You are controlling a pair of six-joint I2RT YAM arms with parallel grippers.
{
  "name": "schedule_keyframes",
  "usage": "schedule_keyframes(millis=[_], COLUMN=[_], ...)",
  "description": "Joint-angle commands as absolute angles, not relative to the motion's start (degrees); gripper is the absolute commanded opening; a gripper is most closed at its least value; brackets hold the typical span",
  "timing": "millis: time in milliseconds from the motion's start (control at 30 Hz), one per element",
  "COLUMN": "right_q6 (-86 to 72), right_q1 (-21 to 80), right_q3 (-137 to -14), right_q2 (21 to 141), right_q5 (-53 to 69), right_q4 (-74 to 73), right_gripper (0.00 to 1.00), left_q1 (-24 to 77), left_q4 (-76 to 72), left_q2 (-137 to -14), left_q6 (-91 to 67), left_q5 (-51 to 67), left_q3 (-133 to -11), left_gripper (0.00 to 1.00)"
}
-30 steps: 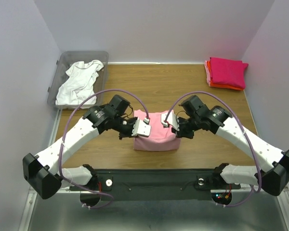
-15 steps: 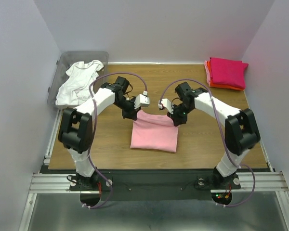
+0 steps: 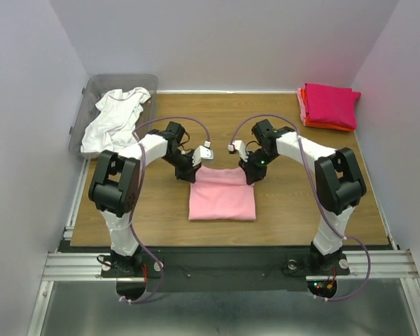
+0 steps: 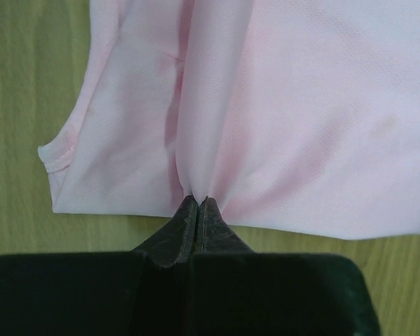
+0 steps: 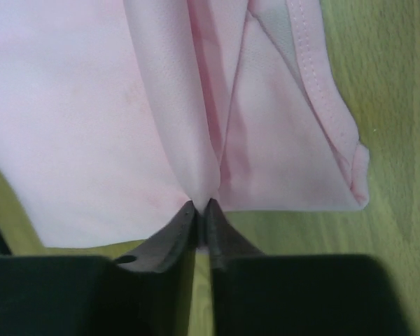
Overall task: Fold and stack the t-shirts
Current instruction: Fold the tshirt
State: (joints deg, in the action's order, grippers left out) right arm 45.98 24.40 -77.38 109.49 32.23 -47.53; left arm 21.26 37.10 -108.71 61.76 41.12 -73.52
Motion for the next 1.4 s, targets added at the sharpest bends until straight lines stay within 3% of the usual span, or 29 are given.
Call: schedule_keyframes(millis=[0,67,100,300,567,1133,1267,1367], right_q6=[39.65,36.76,36.04,30.33,16.46,7.21,6.94,7.03], right_q1=[24.87,24.61,24.44,20.66,20.65,22.06,23.29,24.78], right_q3=[-76.03,-76.46,-76.81,-86.36,-96.94,-94.57,-94.31,-93.34], right_q2=[101.08,99.24,98.79,103.77,118.73,125.24,127.35,128.49], right_q5=[38.14,37.80,37.27,44.45,55.45,58.97,59.94,59.77], right_q4=[-47.81,-47.99,-47.90,-47.73,-42.11,-32.78,-32.17,-31.29], right_gripper=[0.21,0.46,0.49,0.45,0.27,0.25,0.24,0.23], left_q1=[21.18,21.18,21.09,21.79,28.12,35.59,35.95,36.21], left_q4=[39.37,38.24,37.62,31.91,19.96,12.39,12.92,13.53], left_q2=[-98.89,-95.30,-94.23,-87.98,-90.09,-100.28,-101.60,-101.60], left_q6=[63.28,61.70,61.26,57.93,51.77,48.08,48.60,48.87], left_q5=[45.00,44.56,44.04,45.00,41.32,37.18,37.53,37.71], left_q3=[-69.53,-67.34,-66.72,-64.86,-64.51,-65.48,-66.44,-66.45], left_gripper=[0.15,0.32,0.35,0.51,0.52,0.51,0.41,0.27])
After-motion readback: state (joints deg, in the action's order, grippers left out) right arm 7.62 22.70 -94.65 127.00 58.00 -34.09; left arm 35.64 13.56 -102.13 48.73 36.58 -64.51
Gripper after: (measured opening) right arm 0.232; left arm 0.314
